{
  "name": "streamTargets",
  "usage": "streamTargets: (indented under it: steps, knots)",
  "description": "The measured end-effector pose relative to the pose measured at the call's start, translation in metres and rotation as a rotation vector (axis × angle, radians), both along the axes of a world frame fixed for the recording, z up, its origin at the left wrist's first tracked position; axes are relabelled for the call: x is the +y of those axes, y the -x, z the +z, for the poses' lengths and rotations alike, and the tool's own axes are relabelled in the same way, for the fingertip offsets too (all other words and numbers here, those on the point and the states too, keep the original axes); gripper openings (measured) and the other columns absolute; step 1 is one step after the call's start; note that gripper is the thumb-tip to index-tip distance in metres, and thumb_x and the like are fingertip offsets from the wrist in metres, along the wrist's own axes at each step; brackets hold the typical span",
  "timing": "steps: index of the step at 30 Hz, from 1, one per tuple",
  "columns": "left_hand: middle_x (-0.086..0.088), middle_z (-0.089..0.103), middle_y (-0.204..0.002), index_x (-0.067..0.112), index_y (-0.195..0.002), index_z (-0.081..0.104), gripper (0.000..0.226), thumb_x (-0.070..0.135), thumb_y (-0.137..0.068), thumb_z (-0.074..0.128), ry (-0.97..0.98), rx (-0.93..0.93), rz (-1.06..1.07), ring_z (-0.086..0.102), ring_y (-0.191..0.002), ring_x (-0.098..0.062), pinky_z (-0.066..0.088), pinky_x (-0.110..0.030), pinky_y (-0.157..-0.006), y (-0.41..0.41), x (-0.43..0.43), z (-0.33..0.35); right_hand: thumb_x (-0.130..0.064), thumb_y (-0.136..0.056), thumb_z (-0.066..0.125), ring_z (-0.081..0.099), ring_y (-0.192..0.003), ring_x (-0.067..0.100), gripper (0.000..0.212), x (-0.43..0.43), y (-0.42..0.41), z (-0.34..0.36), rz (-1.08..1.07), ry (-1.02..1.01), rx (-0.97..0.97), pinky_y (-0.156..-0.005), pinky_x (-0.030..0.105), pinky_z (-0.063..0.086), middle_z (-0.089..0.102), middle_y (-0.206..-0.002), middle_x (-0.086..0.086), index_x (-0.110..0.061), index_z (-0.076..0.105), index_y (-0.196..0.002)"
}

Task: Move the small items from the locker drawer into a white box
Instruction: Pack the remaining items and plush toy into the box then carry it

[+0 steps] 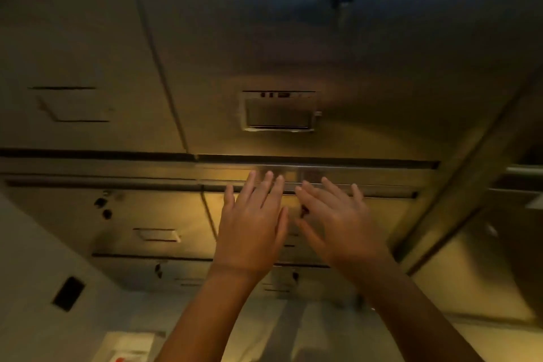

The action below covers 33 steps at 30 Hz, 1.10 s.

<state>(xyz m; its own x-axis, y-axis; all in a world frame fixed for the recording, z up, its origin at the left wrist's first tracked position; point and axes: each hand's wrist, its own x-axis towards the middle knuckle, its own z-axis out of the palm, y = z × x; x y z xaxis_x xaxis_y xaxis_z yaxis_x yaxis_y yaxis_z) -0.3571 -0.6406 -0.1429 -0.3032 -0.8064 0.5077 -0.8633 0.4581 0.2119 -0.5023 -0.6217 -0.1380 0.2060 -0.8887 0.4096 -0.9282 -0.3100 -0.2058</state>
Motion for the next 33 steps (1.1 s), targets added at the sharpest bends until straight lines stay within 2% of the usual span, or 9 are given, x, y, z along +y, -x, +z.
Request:
streamTargets:
  steps: [2, 4, 9, 13, 18, 22, 27, 29, 33]
  knots:
    - [-0.012, 0.058, -0.125, 0.008, -0.122, 0.057, 0.045, 0.02, -0.08, 0.069, 0.003, -0.007, -0.065, 0.049, -0.121, -0.033, 0.025, -0.056, -0.097, 0.045, 0.006, -0.001, -0.024, -0.075, 0.075, 0.051, -0.119, 0.033, 0.049, 0.016, 0.041, 0.002, -0.084, -0.013, 0.009, -0.097, 0.059, 0.025, 0.059, -0.124, 0.007, -0.015, 0.059, -0.121]
    - [-0.012, 0.059, -0.124, 0.009, -0.122, 0.058, 0.046, 0.019, -0.079, 0.07, -0.002, -0.011, -0.123, 0.049, -0.121, -0.032, 0.026, -0.057, -0.098, 0.086, 0.013, -0.002, -0.019, -0.067, 0.081, 0.058, -0.109, 0.037, 0.05, 0.032, 0.078, 0.001, -0.152, 0.006, 0.005, -0.088, 0.065, 0.035, 0.065, -0.116, 0.011, -0.01, 0.065, -0.113]
    - [-0.01, 0.049, -0.136, 0.012, -0.131, 0.049, 0.045, 0.023, -0.088, 0.058, -0.061, 0.006, -0.29, 0.039, -0.13, -0.029, 0.013, -0.049, -0.104, 0.172, 0.03, -0.004, -0.023, -0.076, 0.073, 0.052, -0.118, 0.033, 0.048, 0.071, 0.159, 0.001, -0.292, 0.003, -0.043, -0.095, 0.059, 0.033, 0.059, -0.124, 0.011, -0.011, 0.059, -0.12]
    - [-0.015, 0.058, -0.125, 0.007, -0.122, 0.057, 0.039, 0.025, -0.089, 0.051, -0.014, -0.039, -0.445, 0.05, -0.12, -0.033, 0.021, -0.055, -0.097, 0.232, 0.042, -0.004, -0.022, -0.073, 0.076, 0.057, -0.112, 0.033, 0.048, 0.098, 0.214, -0.005, -0.452, 0.027, -0.047, -0.09, 0.06, 0.039, 0.062, -0.119, 0.012, -0.009, 0.062, -0.116]
    - [-0.016, 0.056, -0.127, 0.004, -0.123, 0.056, 0.044, 0.014, -0.082, 0.067, -0.058, -0.008, -0.62, 0.048, -0.122, -0.035, 0.018, -0.054, -0.098, 0.298, 0.046, -0.008, -0.023, -0.075, 0.075, 0.055, -0.114, 0.033, 0.047, 0.12, 0.269, -0.014, -0.637, -0.009, -0.091, -0.092, 0.06, 0.036, 0.062, -0.12, 0.011, -0.01, 0.062, -0.118]
    - [-0.016, 0.057, -0.126, 0.003, -0.122, 0.057, 0.042, 0.018, -0.083, 0.057, -0.073, -0.006, -0.744, 0.049, -0.12, -0.034, 0.023, -0.052, -0.098, 0.349, 0.039, -0.009, -0.025, -0.078, 0.072, 0.051, -0.118, 0.034, 0.048, 0.12, 0.31, -0.019, -0.765, -0.022, -0.084, -0.095, 0.059, 0.033, 0.059, -0.124, 0.011, -0.011, 0.059, -0.121]
    - [-0.016, 0.06, -0.121, 0.003, -0.119, 0.06, 0.042, 0.021, -0.081, 0.053, -0.033, -0.024, -0.859, 0.053, -0.116, -0.034, 0.034, -0.057, -0.094, 0.41, 0.01, -0.006, -0.033, -0.088, 0.058, 0.034, -0.134, 0.026, 0.05, 0.099, 0.36, -0.012, -0.868, -0.063, -0.073, -0.107, 0.049, 0.018, 0.046, -0.14, 0.003, -0.019, 0.045, -0.135]
    - [-0.015, 0.06, -0.122, 0.003, -0.119, 0.06, 0.041, 0.022, -0.083, 0.051, -0.019, -0.031, -0.889, 0.053, -0.117, -0.032, 0.033, -0.055, -0.096, 0.431, -0.005, -0.003, -0.033, -0.089, 0.057, 0.033, -0.134, 0.025, 0.049, 0.088, 0.376, -0.007, -0.896, -0.061, -0.081, -0.108, 0.049, 0.018, 0.045, -0.14, 0.002, -0.019, 0.045, -0.135]
    - [-0.013, 0.062, -0.12, 0.005, -0.117, 0.061, 0.04, 0.022, -0.083, 0.052, -0.005, 0.002, -0.931, 0.054, -0.116, -0.032, 0.024, -0.051, -0.095, 0.471, -0.03, 0.002, -0.039, -0.092, 0.046, 0.021, -0.139, 0.017, 0.052, 0.071, 0.406, 0.001, -0.956, -0.093, -0.059, -0.111, 0.042, 0.01, 0.034, -0.147, -0.005, -0.027, 0.033, -0.141]
